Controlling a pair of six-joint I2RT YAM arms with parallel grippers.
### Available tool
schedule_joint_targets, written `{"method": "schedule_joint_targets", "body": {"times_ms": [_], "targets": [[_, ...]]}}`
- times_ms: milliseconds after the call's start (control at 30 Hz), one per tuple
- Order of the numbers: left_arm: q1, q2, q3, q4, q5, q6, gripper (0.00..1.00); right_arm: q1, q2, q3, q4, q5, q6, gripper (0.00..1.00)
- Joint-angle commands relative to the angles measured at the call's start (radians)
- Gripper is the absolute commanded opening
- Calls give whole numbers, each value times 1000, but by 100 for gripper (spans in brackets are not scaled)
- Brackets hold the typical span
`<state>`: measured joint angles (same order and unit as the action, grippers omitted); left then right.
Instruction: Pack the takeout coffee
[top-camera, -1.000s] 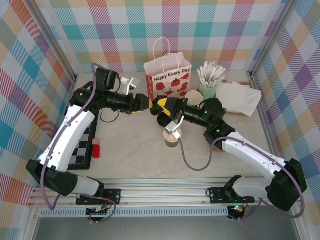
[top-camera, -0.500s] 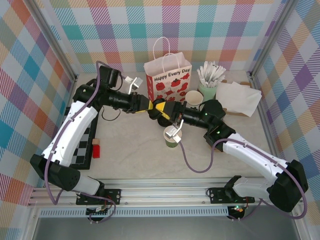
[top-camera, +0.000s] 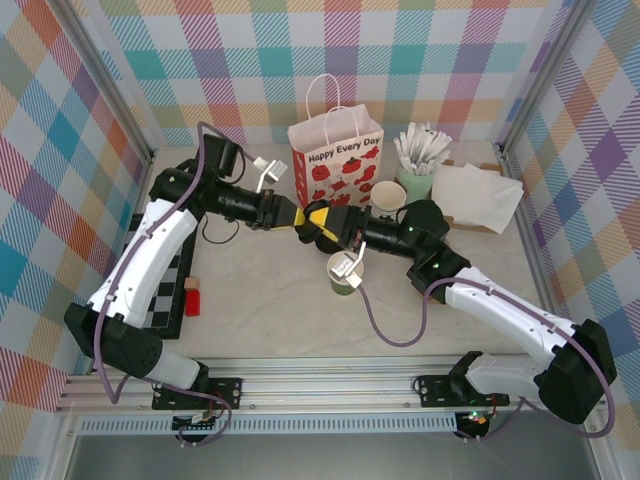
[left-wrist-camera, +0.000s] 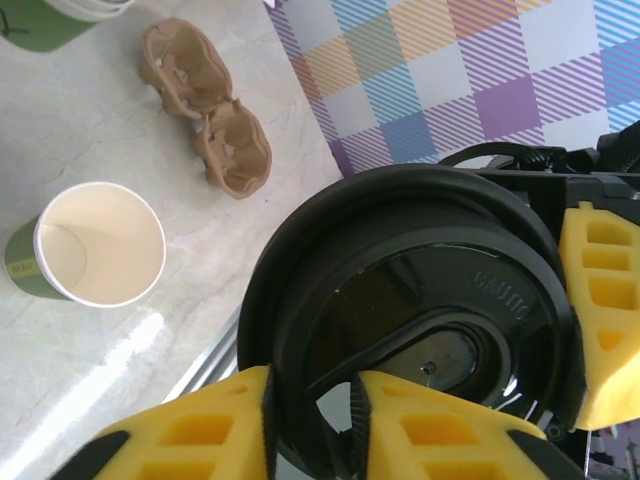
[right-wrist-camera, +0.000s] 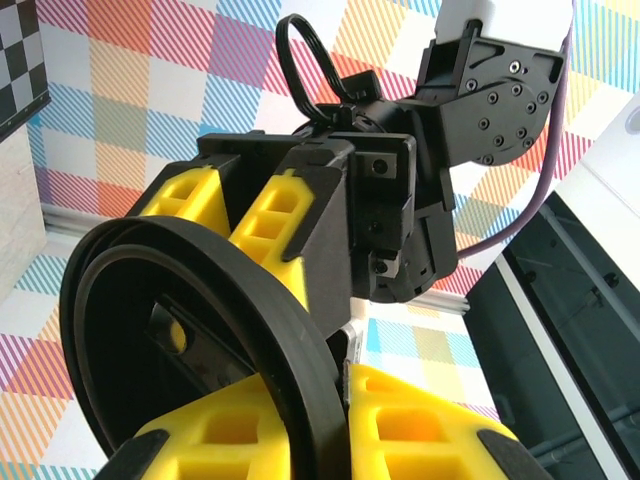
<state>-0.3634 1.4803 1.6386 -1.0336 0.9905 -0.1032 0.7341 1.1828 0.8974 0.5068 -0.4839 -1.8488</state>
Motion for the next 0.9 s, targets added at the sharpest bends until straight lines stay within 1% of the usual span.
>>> {"method": "schedule_joint_targets", "body": {"times_ms": [0,133,167,200,233,267,300,367,433,467,500,567,600,633,667,733,767,833,867], "targets": [[-11,19,12,-69,115,43,18,5,14,16,-33,-7,-29,0],[-11,17,10,-61,117,48,1,5,14,19,-45,4,-12,0],[-11,10,9,-53,94,47,0,5,14,20,-55,13,7,0],[-11,3,6,-40,61,41,0,5,8,35,-107,32,51,3],[-9,-3,4,-26,26,31,0,5,-3,64,-206,58,105,11],[-9,-12,-1,-4,-21,14,0,3,-15,93,-319,85,188,23],[-9,-22,-11,28,-66,-6,0,0,-26,94,-349,113,289,41],[-9,-32,-29,64,-177,-49,0,1,-57,58,-349,156,443,61],[-12,-24,-34,67,-276,-80,0,1,-97,55,-402,204,657,81],[-12,-19,-36,64,-323,-96,0,1,-111,75,-470,244,790,97],[-14,-16,-38,63,-371,-109,0,1,-122,112,-567,297,948,100],[-35,-15,-46,61,-488,-135,0,-4,-127,165,-726,356,1166,100],[-51,-18,-53,60,-544,-147,0,-10,-127,181,-785,364,1270,100],[-75,-21,-60,64,-609,-163,0,-16,-126,192,-829,386,1421,100],[-102,-28,-71,74,-667,-188,0,-25,-122,199,-858,447,1611,100],[-147,-32,-90,74,-769,-251,0,-68,-106,212,-936,526,1915,100],[-175,-27,-89,57,-820,-284,0,-90,-100,206,-980,551,2034,100],[-232,-12,-81,23,-911,-329,0,-125,-106,184,-1041,597,2219,100],[-263,0,-74,8,-950,-353,0,-154,-122,155,-1040,571,2320,100]]}}
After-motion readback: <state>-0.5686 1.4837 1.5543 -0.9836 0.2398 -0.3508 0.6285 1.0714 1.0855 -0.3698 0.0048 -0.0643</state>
